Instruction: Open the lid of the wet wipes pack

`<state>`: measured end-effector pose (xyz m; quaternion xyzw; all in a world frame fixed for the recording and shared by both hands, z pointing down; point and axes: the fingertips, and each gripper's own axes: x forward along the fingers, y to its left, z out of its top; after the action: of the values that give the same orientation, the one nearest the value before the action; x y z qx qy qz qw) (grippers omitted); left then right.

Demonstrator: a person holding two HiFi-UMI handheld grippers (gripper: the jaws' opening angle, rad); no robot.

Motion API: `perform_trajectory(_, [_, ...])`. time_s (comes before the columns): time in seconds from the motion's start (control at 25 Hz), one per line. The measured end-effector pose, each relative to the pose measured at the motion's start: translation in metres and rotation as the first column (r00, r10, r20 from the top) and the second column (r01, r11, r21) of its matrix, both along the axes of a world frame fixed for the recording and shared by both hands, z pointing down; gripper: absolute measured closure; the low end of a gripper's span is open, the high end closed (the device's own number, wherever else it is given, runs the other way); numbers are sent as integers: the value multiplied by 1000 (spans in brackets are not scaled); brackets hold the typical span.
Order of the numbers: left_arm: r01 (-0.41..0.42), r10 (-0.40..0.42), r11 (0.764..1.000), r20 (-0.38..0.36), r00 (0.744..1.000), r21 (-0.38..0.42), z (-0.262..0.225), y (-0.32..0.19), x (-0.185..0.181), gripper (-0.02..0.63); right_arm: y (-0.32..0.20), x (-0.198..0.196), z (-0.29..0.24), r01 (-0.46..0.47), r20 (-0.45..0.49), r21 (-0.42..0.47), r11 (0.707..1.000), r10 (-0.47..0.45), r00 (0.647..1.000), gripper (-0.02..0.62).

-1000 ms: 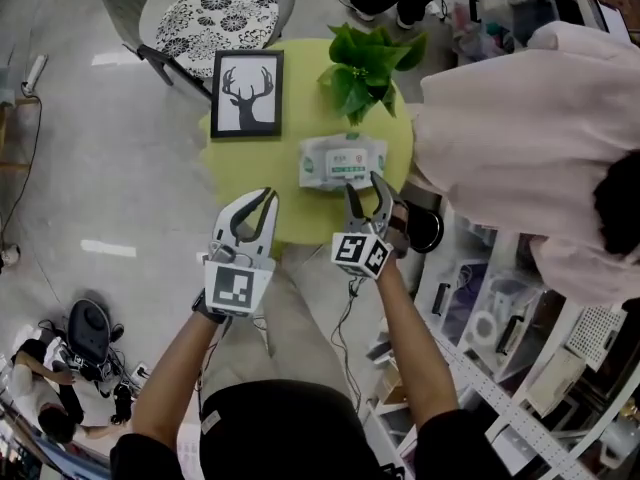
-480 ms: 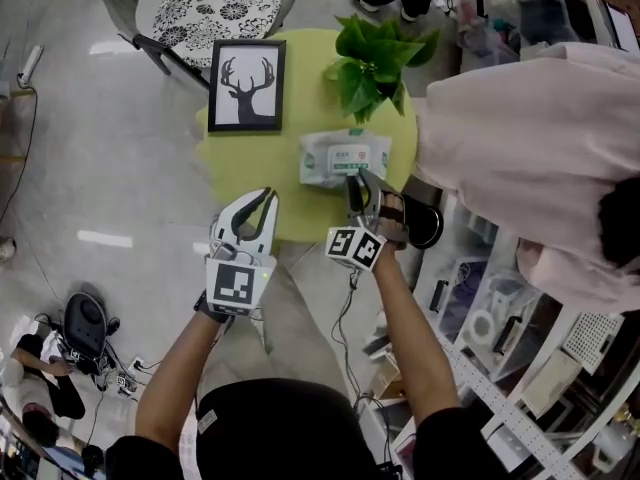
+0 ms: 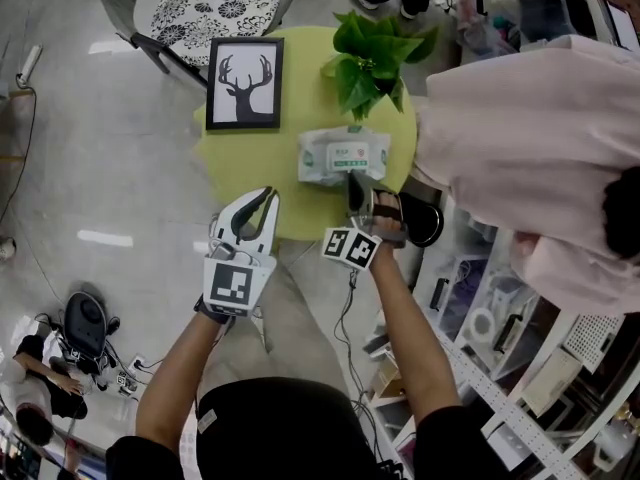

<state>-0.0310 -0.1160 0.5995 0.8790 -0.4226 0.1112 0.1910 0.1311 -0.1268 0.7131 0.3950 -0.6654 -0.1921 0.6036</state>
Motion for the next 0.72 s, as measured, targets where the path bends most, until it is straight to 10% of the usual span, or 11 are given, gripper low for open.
perform_trajectory(0.72, [19, -19, 1000, -7, 1000, 17, -13, 0, -1, 569, -11, 2, -25, 23, -19, 16, 1000, -23, 1000, 580])
